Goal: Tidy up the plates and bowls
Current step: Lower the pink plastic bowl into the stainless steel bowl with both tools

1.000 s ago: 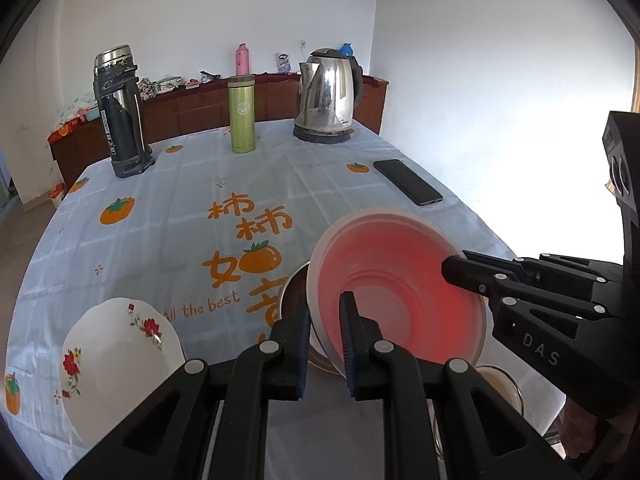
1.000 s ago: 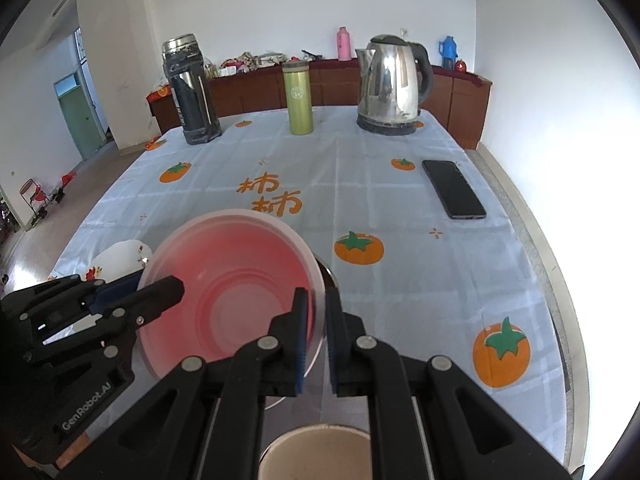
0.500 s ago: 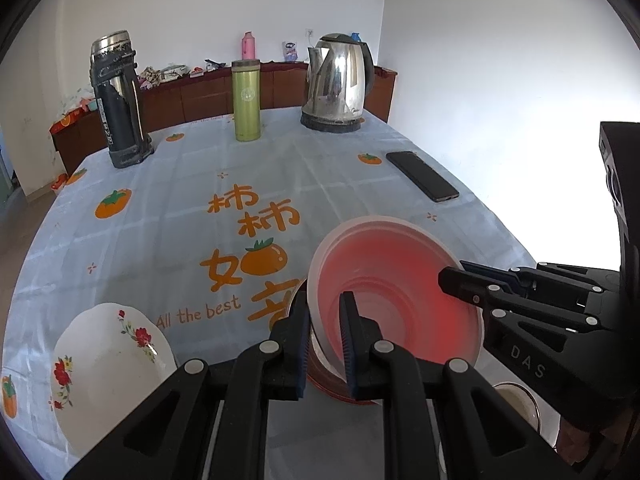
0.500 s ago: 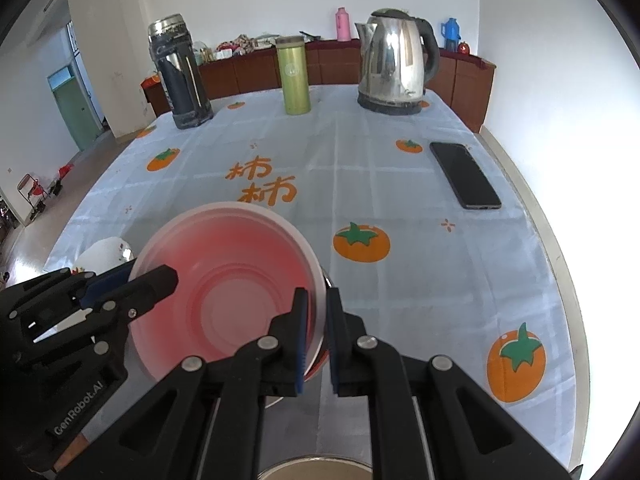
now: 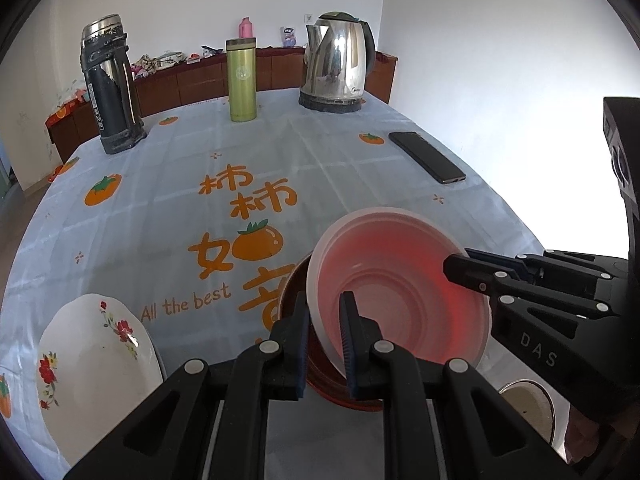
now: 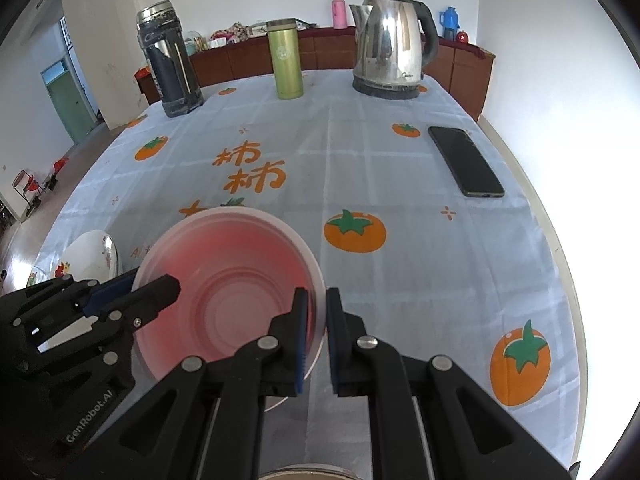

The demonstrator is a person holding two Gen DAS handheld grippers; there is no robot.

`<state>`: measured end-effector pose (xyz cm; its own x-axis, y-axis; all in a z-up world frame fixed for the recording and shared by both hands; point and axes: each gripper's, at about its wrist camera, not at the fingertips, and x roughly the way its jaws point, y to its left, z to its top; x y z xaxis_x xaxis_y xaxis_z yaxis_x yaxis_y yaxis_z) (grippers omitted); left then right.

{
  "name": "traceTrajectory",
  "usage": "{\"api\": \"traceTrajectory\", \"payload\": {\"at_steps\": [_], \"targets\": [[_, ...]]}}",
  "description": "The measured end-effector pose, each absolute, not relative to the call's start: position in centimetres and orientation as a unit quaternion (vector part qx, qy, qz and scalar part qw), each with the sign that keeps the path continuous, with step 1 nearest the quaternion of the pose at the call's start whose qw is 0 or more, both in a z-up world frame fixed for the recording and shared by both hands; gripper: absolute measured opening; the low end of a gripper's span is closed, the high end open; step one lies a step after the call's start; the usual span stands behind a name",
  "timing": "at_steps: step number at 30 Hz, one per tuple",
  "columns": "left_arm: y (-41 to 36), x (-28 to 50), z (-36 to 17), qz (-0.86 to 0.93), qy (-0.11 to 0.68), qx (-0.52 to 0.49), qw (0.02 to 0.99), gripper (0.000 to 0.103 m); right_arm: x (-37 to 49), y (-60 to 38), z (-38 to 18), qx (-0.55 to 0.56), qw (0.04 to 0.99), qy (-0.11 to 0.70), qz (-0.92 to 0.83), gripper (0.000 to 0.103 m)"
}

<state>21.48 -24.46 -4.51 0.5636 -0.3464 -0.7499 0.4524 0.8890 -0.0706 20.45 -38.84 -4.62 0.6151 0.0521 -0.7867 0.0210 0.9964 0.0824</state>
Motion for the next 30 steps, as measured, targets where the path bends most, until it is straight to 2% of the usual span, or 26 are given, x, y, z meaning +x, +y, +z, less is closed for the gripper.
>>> {"api": "traceTrajectory", "payload": {"at_steps": [30], "targets": [[-24.8,22.1,-6.5,-0.222,0.439,0.070,0.868,0.016,21.5,-39.0,-6.4,0.038,0.885,0.463,0.011,0.010]]}}
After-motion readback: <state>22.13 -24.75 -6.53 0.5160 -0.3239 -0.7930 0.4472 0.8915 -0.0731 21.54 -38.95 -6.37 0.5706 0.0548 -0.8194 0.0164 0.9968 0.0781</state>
